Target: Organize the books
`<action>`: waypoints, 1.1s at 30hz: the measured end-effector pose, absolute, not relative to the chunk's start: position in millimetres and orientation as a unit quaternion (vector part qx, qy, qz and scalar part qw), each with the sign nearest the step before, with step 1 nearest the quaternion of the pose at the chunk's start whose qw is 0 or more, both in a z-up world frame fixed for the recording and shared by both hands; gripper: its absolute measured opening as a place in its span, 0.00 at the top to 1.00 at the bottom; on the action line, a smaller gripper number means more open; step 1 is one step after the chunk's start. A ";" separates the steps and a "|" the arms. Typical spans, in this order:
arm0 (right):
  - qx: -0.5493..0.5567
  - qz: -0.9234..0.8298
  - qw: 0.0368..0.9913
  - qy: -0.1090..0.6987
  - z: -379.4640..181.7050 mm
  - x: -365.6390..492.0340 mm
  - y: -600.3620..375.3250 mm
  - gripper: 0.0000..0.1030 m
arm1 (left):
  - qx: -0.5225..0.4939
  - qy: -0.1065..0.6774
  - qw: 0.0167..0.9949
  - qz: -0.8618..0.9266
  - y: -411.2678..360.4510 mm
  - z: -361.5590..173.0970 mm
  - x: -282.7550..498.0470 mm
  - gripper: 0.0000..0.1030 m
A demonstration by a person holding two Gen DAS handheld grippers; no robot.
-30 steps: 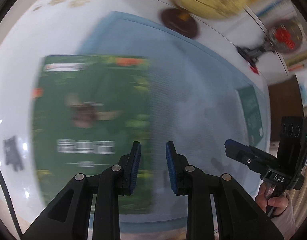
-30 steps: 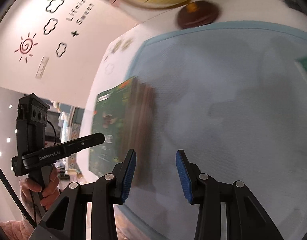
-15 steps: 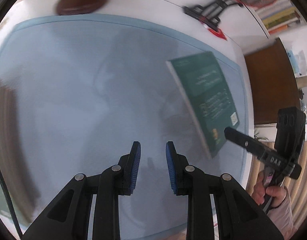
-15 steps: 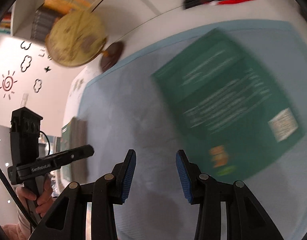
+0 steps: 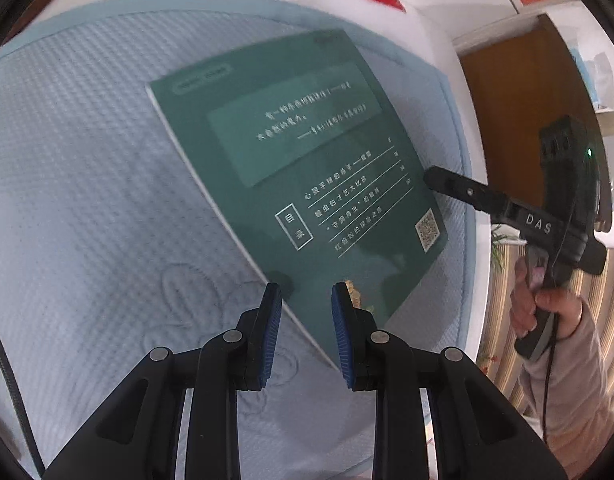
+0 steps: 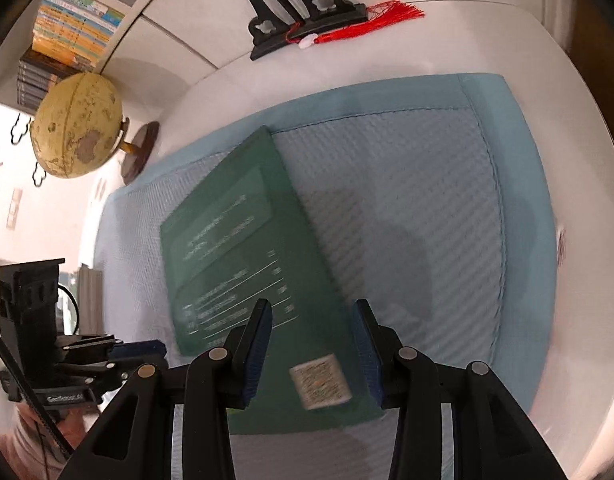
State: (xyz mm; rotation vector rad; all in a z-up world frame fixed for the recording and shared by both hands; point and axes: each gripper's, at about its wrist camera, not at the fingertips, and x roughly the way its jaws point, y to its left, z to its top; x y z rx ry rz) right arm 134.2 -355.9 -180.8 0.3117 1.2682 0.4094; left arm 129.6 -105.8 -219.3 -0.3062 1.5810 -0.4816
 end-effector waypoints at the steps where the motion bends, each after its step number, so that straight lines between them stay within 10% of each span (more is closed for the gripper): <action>1: 0.148 0.200 0.772 0.584 -185.0 135.9 -357.8 0.61 | -0.133 0.703 0.665 -0.216 -108.2 -221.8 129.7 0.77; 33: 0.323 0.346 0.683 0.556 -222.3 111.8 -382.4 0.67 | -0.160 0.706 0.647 -0.239 -103.3 -231.2 152.6 0.87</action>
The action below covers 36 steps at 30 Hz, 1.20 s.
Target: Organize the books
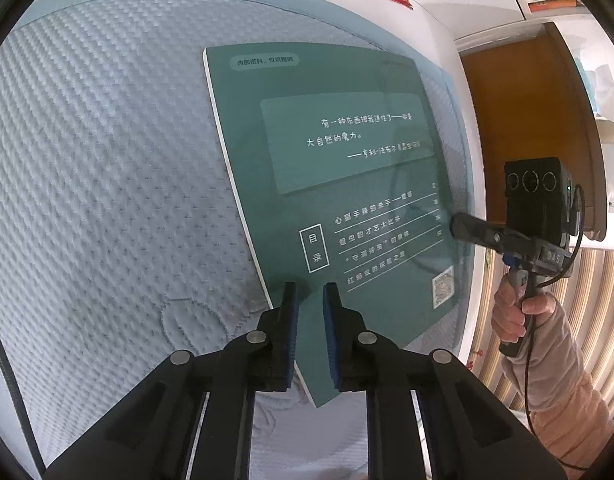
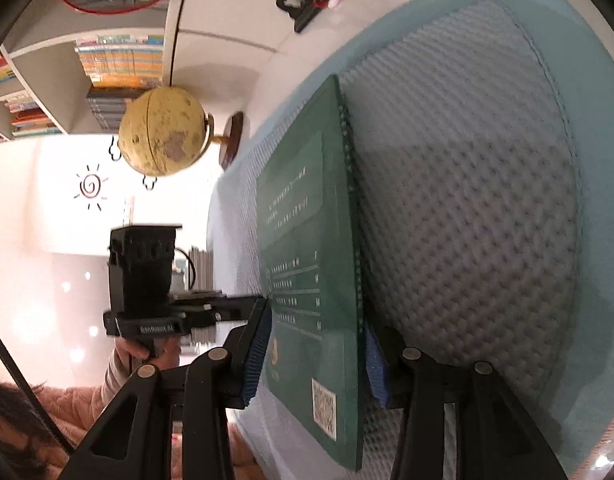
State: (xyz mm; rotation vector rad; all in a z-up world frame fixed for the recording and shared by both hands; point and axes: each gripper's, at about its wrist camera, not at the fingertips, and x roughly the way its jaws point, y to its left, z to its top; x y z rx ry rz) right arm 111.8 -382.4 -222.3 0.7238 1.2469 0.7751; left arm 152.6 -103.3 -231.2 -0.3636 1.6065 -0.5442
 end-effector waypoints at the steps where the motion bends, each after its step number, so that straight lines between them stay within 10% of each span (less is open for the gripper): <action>1: 0.323 0.340 0.687 0.555 -219.7 110.6 -379.6 0.79 | -0.161 0.707 0.646 -0.239 -103.5 -232.3 151.6 0.87; 14: 0.250 0.256 0.771 0.526 -117.1 77.8 -315.8 0.95 | -0.142 0.706 0.666 -0.195 -73.1 -218.5 139.5 0.85; 23: 0.011 0.162 0.839 0.518 -41.5 37.9 -232.7 0.95 | -0.159 0.691 0.686 -0.163 0.6 -192.6 120.5 0.85; 36: 0.036 0.176 0.788 0.588 -158.2 1.9 -110.8 0.90 | -0.180 0.689 0.694 -0.107 107.6 -199.2 66.0 0.85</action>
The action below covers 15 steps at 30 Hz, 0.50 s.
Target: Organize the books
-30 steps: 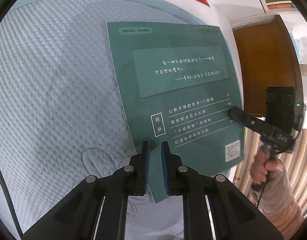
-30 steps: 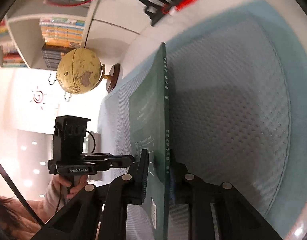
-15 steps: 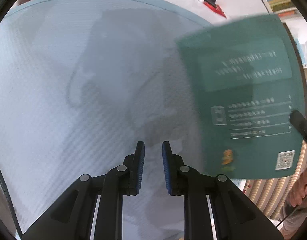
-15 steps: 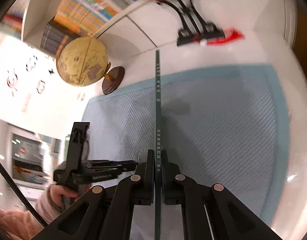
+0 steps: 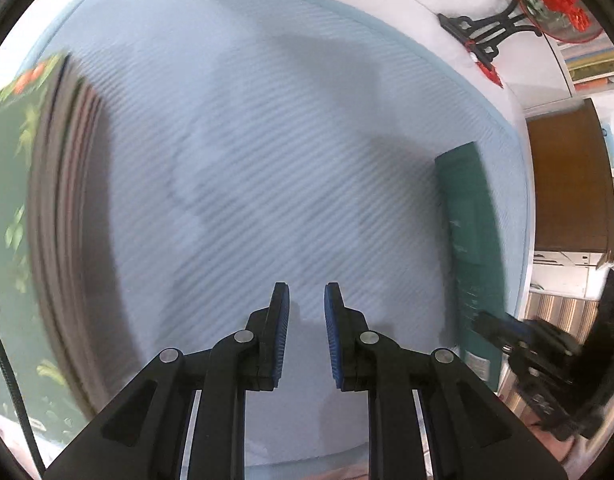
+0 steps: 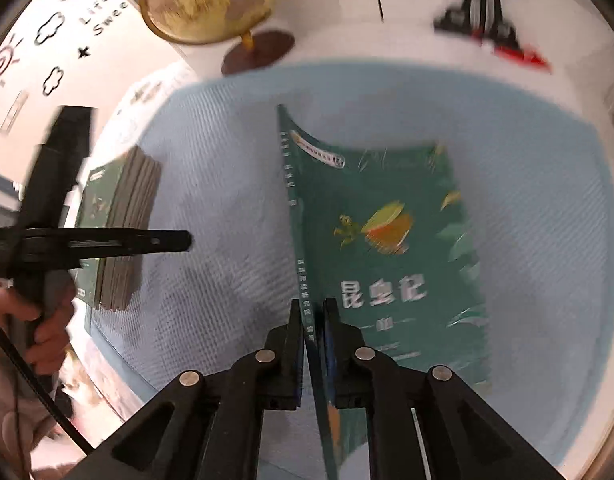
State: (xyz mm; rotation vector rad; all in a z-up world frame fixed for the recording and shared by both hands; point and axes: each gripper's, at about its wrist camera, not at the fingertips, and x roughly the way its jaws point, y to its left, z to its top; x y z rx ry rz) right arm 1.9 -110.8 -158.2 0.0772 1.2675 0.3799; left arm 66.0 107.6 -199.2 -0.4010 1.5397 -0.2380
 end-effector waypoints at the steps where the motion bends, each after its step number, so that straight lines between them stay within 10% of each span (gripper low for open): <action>1: 0.034 0.178 0.787 0.589 -163.9 1.6 -106.9 0.89 | -0.180 0.690 0.693 -0.106 114.8 -200.5 63.7 0.85; 10: 0.070 0.262 0.746 0.609 -167.5 13.1 -104.7 0.76 | -0.194 0.692 0.686 -0.114 87.8 -216.3 61.0 0.82; 13: 0.053 0.243 0.764 0.596 -161.0 23.1 -145.9 0.45 | -0.211 0.681 0.689 -0.129 64.5 -218.6 63.8 0.76; 15: 0.061 0.230 0.772 0.590 -162.8 38.7 -179.0 0.45 | -0.211 0.673 0.696 -0.133 48.6 -221.7 67.7 0.76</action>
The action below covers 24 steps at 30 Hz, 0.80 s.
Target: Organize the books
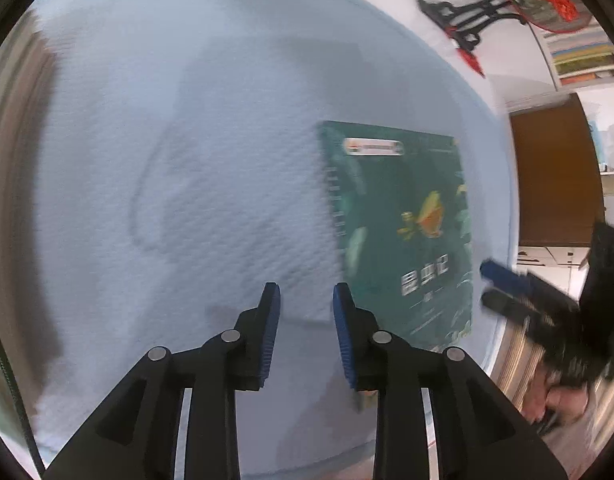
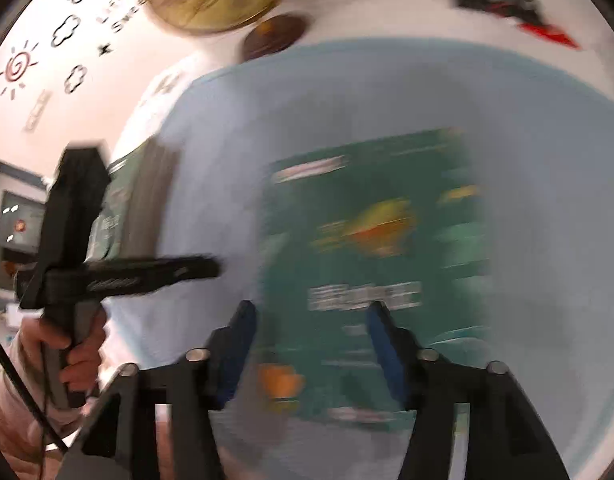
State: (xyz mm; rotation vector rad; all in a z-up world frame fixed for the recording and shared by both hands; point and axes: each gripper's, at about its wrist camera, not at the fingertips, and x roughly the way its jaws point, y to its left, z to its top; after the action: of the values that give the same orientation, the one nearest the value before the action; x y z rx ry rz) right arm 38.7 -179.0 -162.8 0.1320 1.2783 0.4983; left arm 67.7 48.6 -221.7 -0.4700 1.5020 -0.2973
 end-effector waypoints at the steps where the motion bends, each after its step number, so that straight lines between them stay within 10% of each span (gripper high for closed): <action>1: 0.070 0.224 0.774 0.588 -165.0 48.1 -193.5 0.45 | -0.207 0.671 0.700 -0.130 45.2 -223.2 68.9 0.76; 24: 0.198 0.380 0.633 0.645 -233.2 44.7 -260.5 0.54 | -0.287 0.677 0.640 -0.221 16.8 -246.6 69.3 0.71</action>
State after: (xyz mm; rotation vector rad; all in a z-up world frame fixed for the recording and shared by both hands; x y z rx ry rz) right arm 44.8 -260.5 -233.2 0.4528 1.4740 0.8686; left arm 69.3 16.8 -246.6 -0.6544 1.5445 -0.5043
